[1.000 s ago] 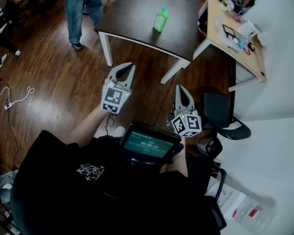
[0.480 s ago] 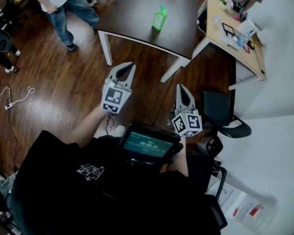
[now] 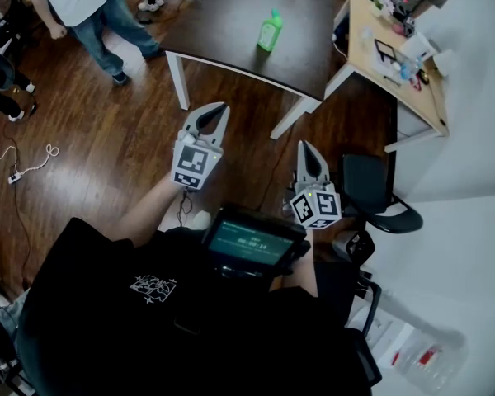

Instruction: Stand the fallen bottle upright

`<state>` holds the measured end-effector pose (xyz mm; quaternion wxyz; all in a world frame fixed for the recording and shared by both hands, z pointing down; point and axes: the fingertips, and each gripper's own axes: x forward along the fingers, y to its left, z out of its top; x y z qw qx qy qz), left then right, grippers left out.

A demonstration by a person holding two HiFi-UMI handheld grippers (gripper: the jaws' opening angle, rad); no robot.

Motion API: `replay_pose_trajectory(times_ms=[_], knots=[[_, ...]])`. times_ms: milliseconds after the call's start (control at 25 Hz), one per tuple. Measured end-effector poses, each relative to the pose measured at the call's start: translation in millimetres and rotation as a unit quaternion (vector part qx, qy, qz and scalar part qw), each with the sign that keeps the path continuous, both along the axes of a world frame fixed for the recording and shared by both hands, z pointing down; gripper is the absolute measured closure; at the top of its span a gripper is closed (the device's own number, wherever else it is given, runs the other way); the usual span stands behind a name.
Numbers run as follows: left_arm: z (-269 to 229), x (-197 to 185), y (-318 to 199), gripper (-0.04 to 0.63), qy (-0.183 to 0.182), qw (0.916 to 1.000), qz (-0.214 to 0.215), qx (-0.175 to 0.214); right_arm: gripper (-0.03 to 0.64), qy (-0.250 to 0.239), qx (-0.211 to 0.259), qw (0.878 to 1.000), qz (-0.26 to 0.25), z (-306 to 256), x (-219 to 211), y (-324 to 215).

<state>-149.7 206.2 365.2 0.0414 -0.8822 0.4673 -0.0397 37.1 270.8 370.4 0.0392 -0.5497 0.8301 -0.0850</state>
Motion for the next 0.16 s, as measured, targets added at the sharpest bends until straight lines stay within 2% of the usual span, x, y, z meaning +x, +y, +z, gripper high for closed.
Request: replay_pose_trajectory(times_ms=[160], knots=[[-2.2, 1.5, -0.4, 0.609, 0.000, 1.0000, 0.000, 0.003, 0.604, 0.002, 0.000, 1.000, -0.002, -0.1, 1.2, -0.3]])
